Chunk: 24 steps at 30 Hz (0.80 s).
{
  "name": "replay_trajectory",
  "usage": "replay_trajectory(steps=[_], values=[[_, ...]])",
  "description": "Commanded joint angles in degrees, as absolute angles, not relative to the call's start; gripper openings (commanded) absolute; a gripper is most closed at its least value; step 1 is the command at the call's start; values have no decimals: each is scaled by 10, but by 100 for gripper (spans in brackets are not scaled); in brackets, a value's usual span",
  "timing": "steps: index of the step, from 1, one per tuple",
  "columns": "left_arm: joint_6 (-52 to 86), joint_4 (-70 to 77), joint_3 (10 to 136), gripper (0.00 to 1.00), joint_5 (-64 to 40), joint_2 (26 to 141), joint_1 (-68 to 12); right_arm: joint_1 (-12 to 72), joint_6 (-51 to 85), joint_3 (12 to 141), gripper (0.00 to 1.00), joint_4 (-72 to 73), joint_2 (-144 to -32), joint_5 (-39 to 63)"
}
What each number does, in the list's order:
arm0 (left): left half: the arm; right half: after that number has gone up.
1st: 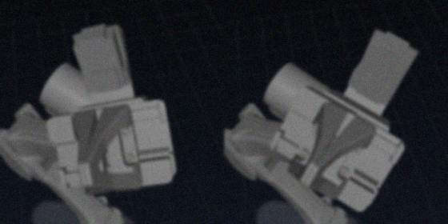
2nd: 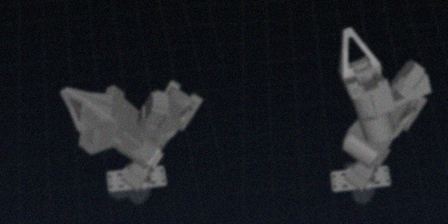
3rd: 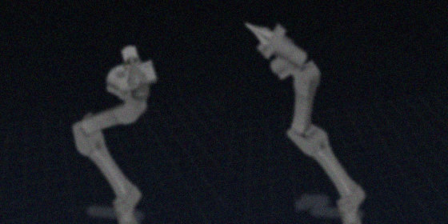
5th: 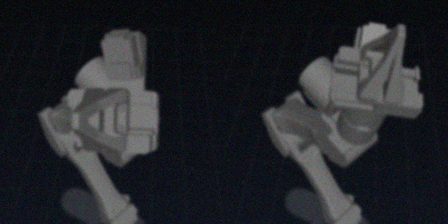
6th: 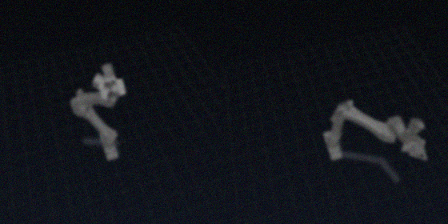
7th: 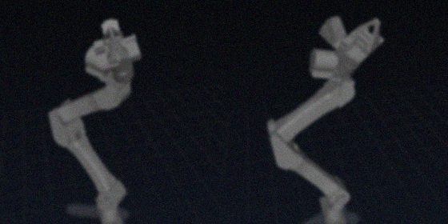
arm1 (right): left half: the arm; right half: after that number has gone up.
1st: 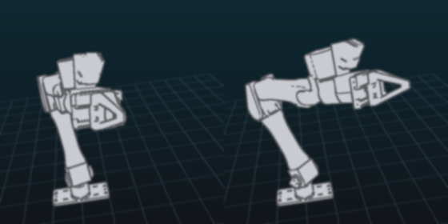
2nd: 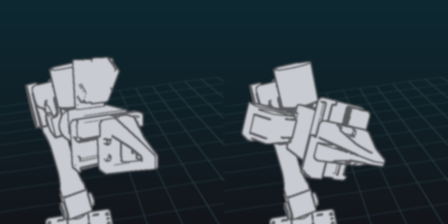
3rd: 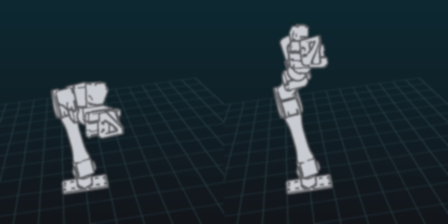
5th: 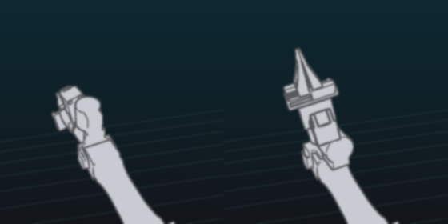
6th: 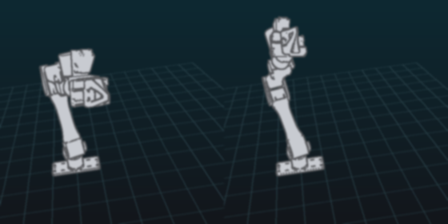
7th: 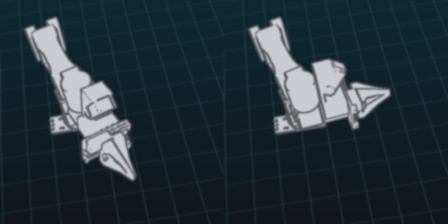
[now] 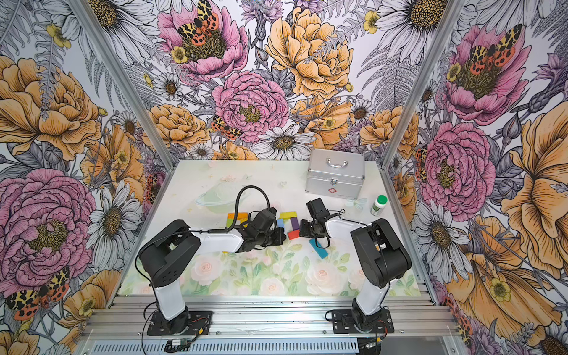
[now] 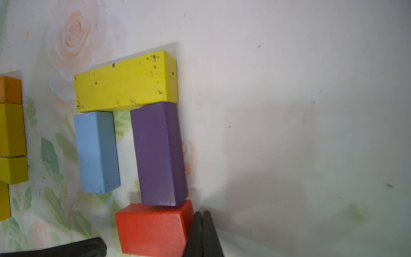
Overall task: Assemble the letter p with building blocks
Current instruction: Assemble the building block at the center of the board.
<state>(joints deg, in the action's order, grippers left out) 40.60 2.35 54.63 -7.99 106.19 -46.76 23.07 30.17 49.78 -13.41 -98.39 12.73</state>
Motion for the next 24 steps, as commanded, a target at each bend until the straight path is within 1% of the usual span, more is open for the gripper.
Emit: replay_trajectory(steps=[1,24], values=[[414,28,552,0,-75,1069,-472,239,304,469,0,-187,-1000,120],[416,27,586,0,-84,1108,-466,245,306,471,0,-187,-1005,126]])
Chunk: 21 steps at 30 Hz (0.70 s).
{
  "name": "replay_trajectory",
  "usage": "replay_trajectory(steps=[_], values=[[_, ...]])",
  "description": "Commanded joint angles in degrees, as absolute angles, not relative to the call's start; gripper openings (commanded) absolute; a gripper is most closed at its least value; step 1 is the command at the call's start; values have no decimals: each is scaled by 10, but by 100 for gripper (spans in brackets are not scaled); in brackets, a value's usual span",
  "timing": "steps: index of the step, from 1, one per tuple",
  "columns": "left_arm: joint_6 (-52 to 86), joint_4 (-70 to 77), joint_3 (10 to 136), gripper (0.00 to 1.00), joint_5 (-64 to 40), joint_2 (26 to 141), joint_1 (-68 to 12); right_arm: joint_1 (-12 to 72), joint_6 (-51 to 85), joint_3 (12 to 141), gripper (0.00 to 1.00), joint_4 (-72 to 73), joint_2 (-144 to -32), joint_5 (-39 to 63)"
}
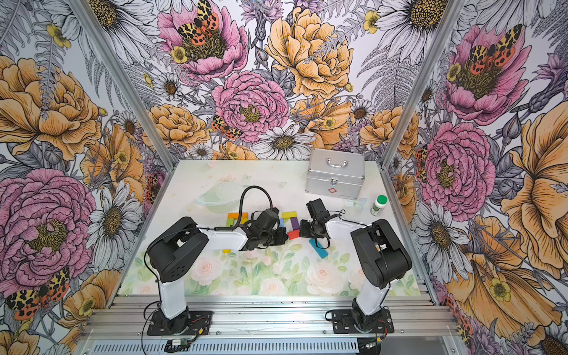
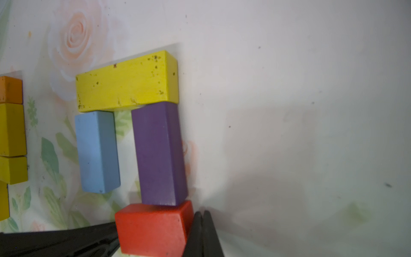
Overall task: Assemble the letter p with building blocks
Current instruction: Assemble the building block at the center of the board.
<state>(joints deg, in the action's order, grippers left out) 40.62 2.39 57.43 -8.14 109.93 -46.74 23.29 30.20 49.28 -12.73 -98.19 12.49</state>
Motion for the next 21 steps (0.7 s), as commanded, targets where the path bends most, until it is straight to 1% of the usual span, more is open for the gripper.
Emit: replay_trajectory(steps=[1,21], values=[[415,27,587,0,-86,1108,-465,245,306,471,0,-187,-1005,126],[420,26,589,0,-84,1111,-458,260,311,480,0,-187,-1010,132]])
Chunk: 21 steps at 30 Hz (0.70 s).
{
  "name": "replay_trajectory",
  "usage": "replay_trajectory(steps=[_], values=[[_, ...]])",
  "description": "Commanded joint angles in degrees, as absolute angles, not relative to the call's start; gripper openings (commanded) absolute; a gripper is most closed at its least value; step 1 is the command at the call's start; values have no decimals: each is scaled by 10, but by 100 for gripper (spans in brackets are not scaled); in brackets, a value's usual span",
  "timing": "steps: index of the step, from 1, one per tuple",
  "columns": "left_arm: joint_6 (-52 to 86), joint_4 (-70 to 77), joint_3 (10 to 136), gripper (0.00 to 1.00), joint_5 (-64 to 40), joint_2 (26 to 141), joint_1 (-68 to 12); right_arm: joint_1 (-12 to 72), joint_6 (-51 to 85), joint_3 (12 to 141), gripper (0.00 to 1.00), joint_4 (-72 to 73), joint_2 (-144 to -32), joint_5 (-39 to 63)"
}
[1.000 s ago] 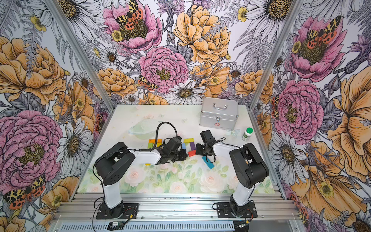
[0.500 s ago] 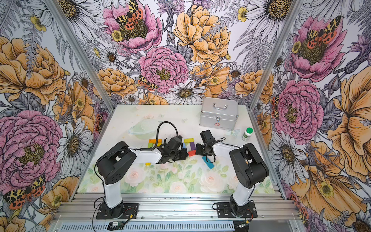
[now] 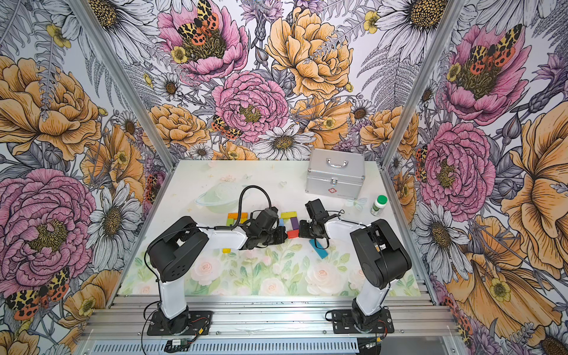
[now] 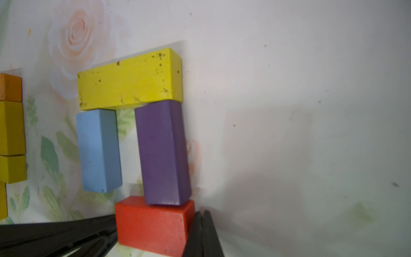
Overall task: Assemble the letter p with building blocks
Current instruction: Assemble the building block at the center of the board.
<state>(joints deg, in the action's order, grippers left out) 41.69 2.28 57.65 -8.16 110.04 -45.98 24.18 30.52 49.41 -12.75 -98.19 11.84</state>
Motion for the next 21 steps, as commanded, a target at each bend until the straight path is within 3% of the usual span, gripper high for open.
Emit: replay_trajectory(steps=[1,21], values=[[420,26,590,0,-84,1111,-459,260,311,481,0,-187,-1011,130],[418,27,595,0,-97,1116,-461,258,308,491,0,-188,-1028,122]])
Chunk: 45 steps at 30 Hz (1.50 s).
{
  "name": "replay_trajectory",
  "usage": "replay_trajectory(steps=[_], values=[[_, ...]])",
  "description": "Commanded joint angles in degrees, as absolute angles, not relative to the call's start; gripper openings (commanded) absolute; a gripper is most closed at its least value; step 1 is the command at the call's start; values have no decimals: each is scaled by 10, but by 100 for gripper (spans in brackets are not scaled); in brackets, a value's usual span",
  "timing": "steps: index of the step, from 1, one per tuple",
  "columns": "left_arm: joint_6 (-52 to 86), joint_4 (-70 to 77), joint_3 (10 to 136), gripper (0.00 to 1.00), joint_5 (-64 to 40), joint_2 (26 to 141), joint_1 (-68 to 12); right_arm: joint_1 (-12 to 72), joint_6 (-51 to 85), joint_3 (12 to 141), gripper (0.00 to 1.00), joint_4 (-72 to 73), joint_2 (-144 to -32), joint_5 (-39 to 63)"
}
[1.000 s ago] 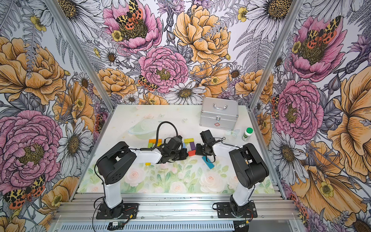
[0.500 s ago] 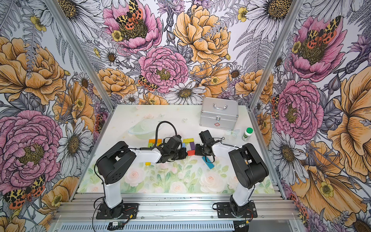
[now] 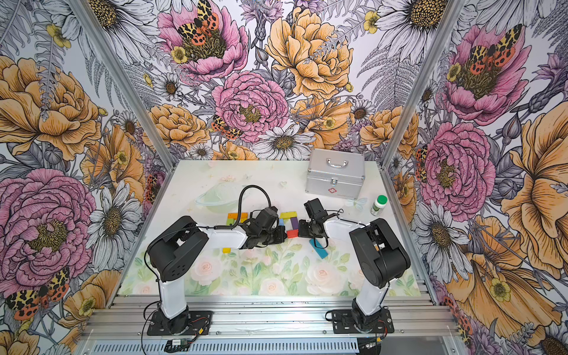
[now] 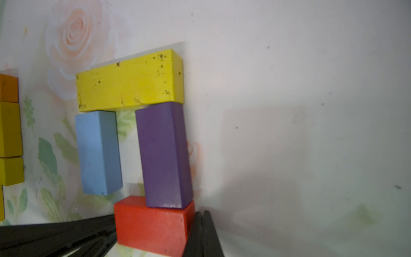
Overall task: Assemble the letter p with building blocks
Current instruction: Assemble the building block at the center of the board.
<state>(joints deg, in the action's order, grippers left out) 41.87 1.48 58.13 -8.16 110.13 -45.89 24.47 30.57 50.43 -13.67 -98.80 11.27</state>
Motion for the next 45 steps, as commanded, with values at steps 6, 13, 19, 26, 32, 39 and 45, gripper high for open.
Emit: replay_trajectory(steps=[6,13,19,26,32,39,45], values=[[418,27,600,0,-103,1122,-460,257,306,492,0,-188,-1031,120],[418,27,604,0,-108,1124,-461,255,305,493,0,-189,-1035,120],[422,26,601,0,-104,1118,-459,252,306,490,0,-188,-1030,123],[418,12,586,0,-73,1075,-457,245,305,481,0,-190,-1017,119],[395,-3,563,6,-7,989,-456,233,297,489,0,-196,-1018,119],[378,-22,539,8,2,951,-417,232,296,487,0,-196,-1017,134],[372,-22,513,8,0,934,-396,234,297,486,0,-195,-1018,140]])
